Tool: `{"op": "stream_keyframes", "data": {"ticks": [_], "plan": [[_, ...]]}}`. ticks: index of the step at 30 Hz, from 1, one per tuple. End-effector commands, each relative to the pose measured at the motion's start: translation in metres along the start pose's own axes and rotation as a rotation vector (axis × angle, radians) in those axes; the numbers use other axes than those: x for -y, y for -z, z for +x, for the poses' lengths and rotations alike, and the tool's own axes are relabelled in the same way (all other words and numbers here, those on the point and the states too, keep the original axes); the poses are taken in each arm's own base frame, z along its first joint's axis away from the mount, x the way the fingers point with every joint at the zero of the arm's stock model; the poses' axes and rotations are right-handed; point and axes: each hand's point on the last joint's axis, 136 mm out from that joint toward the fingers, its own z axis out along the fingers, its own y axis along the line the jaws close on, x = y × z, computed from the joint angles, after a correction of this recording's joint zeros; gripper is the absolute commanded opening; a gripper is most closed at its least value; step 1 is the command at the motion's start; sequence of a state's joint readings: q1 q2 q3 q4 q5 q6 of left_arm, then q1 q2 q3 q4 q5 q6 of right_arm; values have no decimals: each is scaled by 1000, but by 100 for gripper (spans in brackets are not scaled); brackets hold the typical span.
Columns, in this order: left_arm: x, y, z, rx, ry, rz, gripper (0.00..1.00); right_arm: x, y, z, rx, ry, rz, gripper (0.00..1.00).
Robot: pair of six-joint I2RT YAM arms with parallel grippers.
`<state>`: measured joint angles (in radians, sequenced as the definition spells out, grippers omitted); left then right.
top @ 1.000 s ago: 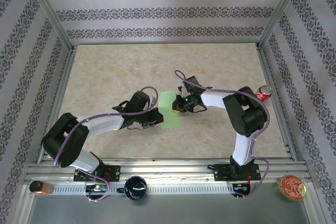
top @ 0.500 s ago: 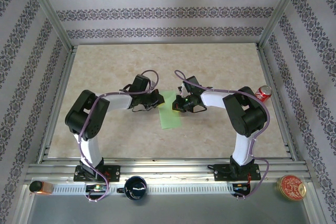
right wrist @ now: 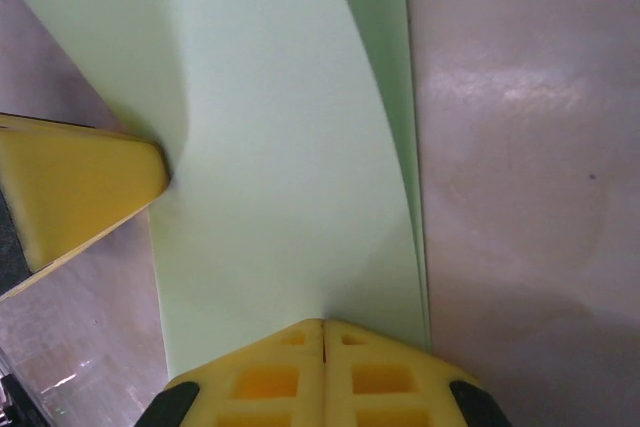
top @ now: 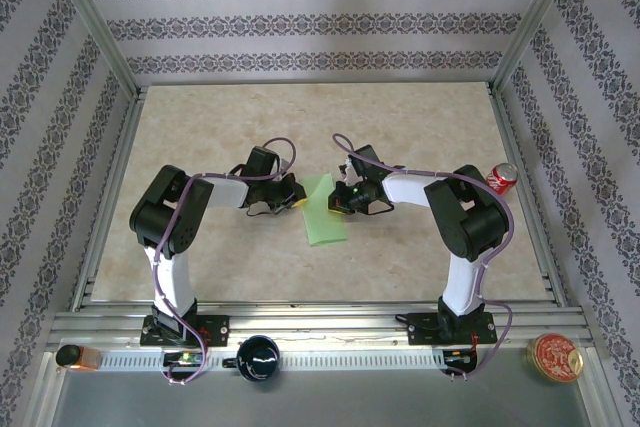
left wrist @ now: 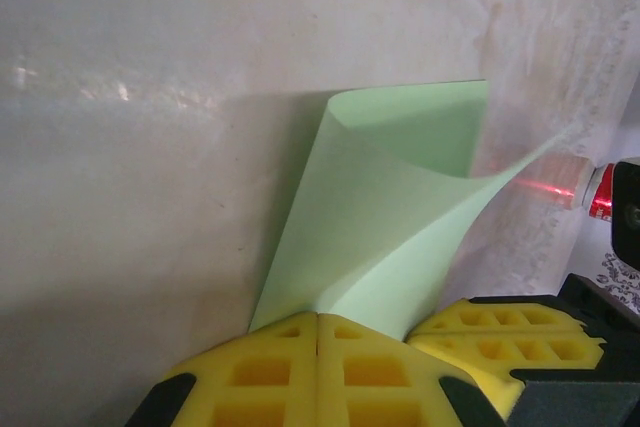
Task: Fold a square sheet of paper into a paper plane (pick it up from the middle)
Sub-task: First fold the square sheet of paper in half at the center of the table.
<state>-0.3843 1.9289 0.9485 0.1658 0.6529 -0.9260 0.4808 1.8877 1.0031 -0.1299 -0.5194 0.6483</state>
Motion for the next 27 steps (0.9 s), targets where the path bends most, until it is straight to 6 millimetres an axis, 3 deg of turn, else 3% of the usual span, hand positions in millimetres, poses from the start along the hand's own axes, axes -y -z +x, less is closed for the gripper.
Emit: {"op": "stream_keyframes", "data": {"ticks": [1, 6, 8, 17, 22, 25, 27], "plan": [[-1, 8, -5, 8, -9, -15, 1, 46, -9, 31, -78, -70, 165, 0], [33, 16, -17, 12, -44, 56, 2, 46, -8, 30, -76, -69, 165, 0], [38, 16, -22, 12, -50, 64, 2, 46, -8, 30, -75, -69, 166, 0], [5, -2, -31, -3, 7, 16, 2, 46, -9, 31, -77, -71, 165, 0], [-18, -2, -33, 14, 47, -52, 2, 46, -9, 31, -77, -73, 165, 0], [-21, 0, -37, 17, 45, -80, 2, 46, -9, 31, -77, -72, 163, 0], [-13, 3, -40, 14, 31, -69, 2, 45, -9, 31, -77, -71, 162, 0]]}}
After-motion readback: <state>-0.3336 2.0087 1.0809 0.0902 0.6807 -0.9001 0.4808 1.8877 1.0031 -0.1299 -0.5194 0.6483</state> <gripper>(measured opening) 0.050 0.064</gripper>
